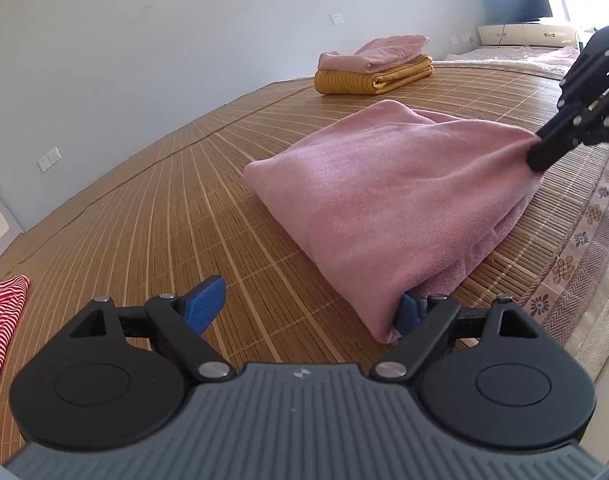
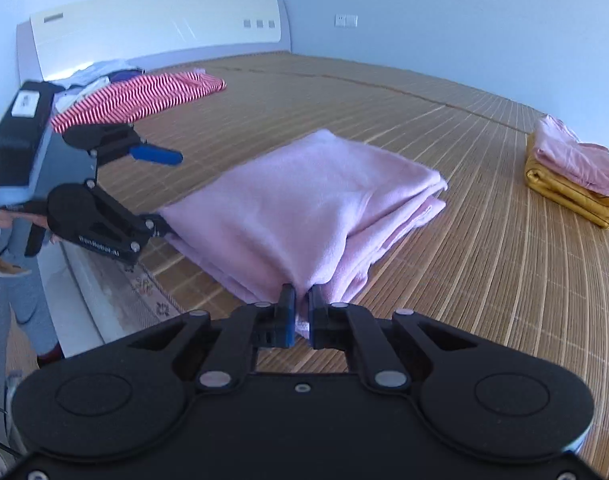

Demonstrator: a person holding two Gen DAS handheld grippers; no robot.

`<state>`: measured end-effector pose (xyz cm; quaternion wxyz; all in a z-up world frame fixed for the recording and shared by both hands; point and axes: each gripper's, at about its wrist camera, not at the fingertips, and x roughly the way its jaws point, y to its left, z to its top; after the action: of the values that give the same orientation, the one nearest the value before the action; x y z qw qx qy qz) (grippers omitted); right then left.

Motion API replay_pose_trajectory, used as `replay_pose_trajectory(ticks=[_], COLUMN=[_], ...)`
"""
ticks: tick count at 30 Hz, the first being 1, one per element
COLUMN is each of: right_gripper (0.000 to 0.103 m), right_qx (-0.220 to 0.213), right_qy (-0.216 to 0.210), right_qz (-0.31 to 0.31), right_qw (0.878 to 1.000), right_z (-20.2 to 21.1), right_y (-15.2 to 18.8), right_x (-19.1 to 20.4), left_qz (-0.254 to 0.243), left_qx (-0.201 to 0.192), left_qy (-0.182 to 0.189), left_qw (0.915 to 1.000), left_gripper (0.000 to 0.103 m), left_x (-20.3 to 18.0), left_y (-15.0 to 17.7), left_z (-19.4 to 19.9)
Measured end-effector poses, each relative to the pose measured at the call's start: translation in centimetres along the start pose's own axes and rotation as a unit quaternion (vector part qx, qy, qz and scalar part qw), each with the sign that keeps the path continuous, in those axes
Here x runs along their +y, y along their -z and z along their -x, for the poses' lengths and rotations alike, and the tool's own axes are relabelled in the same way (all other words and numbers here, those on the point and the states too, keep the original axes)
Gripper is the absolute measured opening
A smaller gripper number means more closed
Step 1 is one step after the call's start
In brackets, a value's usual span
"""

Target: Fold clothes

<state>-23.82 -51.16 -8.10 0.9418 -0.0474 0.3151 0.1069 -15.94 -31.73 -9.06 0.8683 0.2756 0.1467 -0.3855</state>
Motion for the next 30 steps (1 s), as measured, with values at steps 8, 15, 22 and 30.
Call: replay_pose_trajectory(ticks=[8, 15, 22, 30], right_gripper=[0.029, 0.031, 0.027, 0.04], right_qx=[-0.035, -0.12, -0.036, -0.061], right_qy=[-0.025, -0.079, -0.023, -0.011], right_qz=[-0.043, -0.123, -0.004, -0.03], right_qw=[0.998, 0.982, 0.999, 0.998], right_z=[2.6, 2.0, -2.5, -0.4], right_y=[0.1, -1.7, -2.3, -2.1], right_x=[-2.1, -3.6, 0.1, -1.3], left_qz=[0.001, -0.008, -0.051, -0.048], left_qx=[0.0, -0.039, -0.03, 0.008], left_qy=[0.036, 0.041, 0.038, 0.048], left_qw=[0.9994, 0.9984, 0.9975, 0.9977], left_gripper=[0.088, 0.088, 0.088, 0.088], left_x=[1.0, 0.9, -0.6, 1.7], left_y=[0.2, -1.4, -1.7, 1.0], left_z=[1.6, 3.3, 1.4, 3.1])
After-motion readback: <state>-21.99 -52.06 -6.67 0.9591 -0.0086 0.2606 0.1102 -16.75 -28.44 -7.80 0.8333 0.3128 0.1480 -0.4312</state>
